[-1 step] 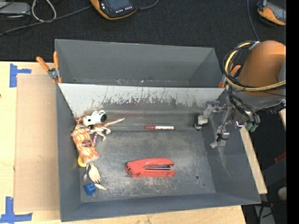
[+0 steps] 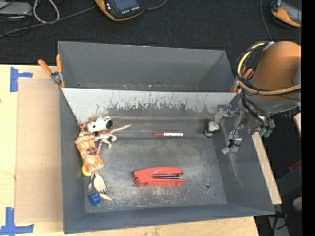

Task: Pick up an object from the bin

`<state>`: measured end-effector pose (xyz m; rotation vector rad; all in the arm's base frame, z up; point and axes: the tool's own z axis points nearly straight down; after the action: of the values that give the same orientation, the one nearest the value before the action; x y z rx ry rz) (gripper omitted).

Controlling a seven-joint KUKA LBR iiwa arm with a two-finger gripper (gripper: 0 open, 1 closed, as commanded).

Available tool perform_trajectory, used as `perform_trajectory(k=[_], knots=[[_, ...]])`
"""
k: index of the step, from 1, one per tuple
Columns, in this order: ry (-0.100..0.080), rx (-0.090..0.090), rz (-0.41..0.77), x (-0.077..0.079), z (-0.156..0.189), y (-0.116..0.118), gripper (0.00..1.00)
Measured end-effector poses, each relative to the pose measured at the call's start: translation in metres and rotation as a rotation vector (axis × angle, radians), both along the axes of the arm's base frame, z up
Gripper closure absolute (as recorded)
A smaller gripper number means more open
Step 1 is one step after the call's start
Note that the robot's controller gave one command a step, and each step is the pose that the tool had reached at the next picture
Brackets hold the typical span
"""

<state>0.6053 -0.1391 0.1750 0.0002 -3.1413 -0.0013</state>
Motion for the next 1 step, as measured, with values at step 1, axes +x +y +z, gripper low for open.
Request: perform_trajectory(k=[1], knots=[[-0.005, -0.004, 0.016, -0.0126, -0.0142, 0.0237, 0.00]])
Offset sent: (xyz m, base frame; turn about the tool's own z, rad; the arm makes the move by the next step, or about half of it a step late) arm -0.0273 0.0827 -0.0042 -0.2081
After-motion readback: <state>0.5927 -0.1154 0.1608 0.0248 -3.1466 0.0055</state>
